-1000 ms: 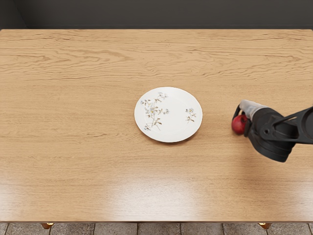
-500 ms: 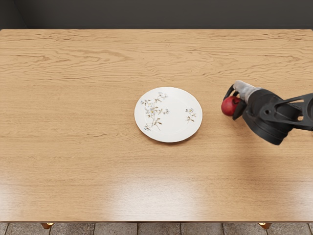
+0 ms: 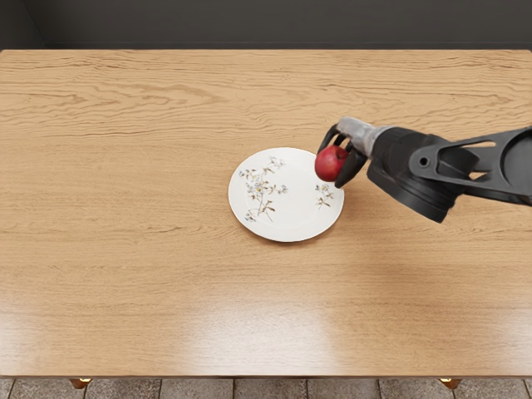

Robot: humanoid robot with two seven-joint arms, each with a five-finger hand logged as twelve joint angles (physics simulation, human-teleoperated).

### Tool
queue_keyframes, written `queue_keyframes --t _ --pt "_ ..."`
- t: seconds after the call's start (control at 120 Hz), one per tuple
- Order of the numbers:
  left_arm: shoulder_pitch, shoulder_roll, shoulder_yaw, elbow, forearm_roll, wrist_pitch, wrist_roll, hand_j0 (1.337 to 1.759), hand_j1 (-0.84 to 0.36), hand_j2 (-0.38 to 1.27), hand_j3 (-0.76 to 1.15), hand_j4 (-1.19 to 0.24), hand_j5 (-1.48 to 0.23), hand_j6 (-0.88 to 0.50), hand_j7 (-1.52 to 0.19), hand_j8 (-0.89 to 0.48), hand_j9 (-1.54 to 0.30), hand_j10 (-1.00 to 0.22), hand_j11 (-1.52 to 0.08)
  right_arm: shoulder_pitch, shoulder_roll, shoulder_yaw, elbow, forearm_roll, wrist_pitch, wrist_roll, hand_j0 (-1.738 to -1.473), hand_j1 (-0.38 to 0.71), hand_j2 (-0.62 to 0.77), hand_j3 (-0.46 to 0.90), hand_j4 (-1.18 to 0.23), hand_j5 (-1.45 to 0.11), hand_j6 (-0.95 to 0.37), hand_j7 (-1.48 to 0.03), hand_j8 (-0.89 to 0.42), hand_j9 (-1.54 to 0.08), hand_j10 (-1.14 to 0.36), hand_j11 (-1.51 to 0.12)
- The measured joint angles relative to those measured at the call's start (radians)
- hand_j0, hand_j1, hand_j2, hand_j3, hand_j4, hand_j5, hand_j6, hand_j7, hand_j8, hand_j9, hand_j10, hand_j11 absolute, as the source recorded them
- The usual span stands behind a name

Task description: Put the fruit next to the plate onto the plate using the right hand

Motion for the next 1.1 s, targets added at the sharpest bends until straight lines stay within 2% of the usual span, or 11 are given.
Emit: queue_keyframes --t 0.275,0.608,0.975,0.992,1.1 --pt "0.000 0.000 0.000 0.000 0.000 0.000 0.000 1.658 0.35 0.00 0.00 0.00 0.00 0.00 0.00 0.00 0.00 0.00 0.00 -0.009 0.049 0.071 -0.005 -0.001 0.006 0.000 -1.653 0.29 0.14 0.00 -0.46 -0.99 -0.33 -0.92 -0.39 -0.98 -0.67 -0.98" --pt "0.000 0.000 0.000 0.000 0.000 0.000 0.000 1.658 0.35 0.00 0.00 0.00 0.00 0.00 0.00 0.00 0.00 0.00 0.00 -0.123 0.067 0.099 -0.031 -0.008 0.005 0.011 -1.653 0.29 0.14 0.00 -0.47 -0.98 -0.33 -0.92 -0.39 -0.98 -0.67 -0.99" --pt "0.000 0.000 0.000 0.000 0.000 0.000 0.000 1.658 0.35 0.00 0.00 0.00 0.00 0.00 0.00 0.00 0.00 0.00 0.00 -0.188 0.069 0.097 -0.069 -0.010 0.005 0.032 -1.652 0.28 0.12 0.00 -0.47 -0.98 -0.33 -0.92 -0.39 -0.99 -0.66 -0.99" --pt "0.000 0.000 0.000 0.000 0.000 0.000 0.000 1.658 0.35 0.00 0.00 0.00 0.00 0.00 0.00 0.00 0.00 0.00 0.00 -0.189 0.069 0.098 -0.070 -0.010 0.005 0.032 -1.652 0.27 0.12 0.00 -0.48 -0.97 -0.34 -0.91 -0.40 -0.98 -0.66 -0.99" --pt "0.000 0.000 0.000 0.000 0.000 0.000 0.000 1.658 0.35 0.00 0.00 0.00 0.00 0.00 0.00 0.00 0.00 0.00 0.00 -0.194 0.095 0.114 -0.100 -0.007 0.002 0.028 -1.655 0.04 0.07 0.00 -0.31 -0.60 -0.22 -0.56 -0.25 -0.60 -0.41 -0.60"
